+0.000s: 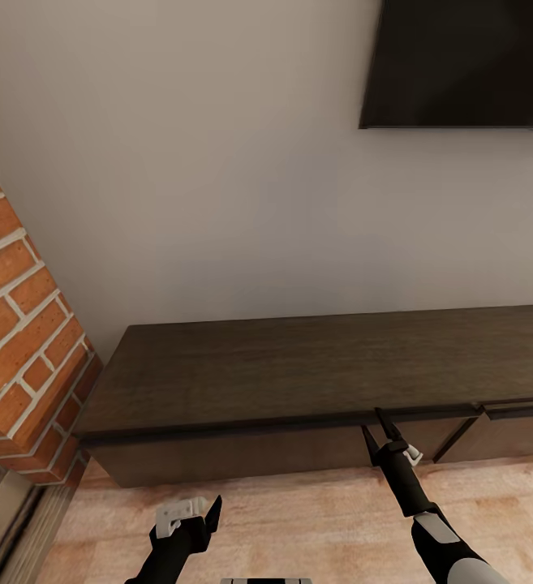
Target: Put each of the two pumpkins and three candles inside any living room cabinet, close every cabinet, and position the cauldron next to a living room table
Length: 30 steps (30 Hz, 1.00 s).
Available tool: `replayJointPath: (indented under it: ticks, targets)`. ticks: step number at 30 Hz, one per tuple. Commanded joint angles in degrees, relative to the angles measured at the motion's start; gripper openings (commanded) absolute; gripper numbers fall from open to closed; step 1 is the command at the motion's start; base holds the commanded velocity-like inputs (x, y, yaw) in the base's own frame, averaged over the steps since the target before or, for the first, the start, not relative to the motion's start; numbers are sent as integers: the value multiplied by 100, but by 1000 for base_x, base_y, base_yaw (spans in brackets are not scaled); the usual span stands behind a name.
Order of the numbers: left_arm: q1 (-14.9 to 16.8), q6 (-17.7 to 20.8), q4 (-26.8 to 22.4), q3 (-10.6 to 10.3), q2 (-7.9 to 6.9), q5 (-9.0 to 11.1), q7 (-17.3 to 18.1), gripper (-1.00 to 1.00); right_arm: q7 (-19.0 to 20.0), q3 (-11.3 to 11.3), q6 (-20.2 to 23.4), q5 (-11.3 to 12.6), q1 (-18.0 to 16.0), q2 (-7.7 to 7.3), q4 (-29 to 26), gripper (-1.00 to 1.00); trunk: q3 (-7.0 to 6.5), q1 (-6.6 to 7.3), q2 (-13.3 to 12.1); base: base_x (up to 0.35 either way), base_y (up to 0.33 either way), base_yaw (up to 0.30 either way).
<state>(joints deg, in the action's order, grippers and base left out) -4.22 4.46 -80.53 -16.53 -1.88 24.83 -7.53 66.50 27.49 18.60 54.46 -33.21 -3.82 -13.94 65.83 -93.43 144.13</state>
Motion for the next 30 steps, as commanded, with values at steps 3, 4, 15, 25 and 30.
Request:
replayJointPath:
  ticks: [3,4,15,25,30]
  targets:
    - [0,20,-14,-14,-6,49,-40,100,12,-15,56,54,-2,-9,5,100,4,1,2,1,0,0]
    - [0,20,-18,-15,-6,49,-39,100,12,-15,56,55,-3,-14,5,100,4,1,2,0,0,0]
    - [0,20,-17,-15,-6,49,-38,100,12,-7,56,56,-2,-22,6,100,70,-7,6,0,0,0]
    - [0,20,-16,-17,-6,49,-38,100,4,-6,56,56,-2,-53,6,100,203,-22,14,0,0,0]
    - [0,20,-13,-16,-6,49,-40,100,3,-6,56,56,-2,-56,6,100,270,-30,18,0,0,0]
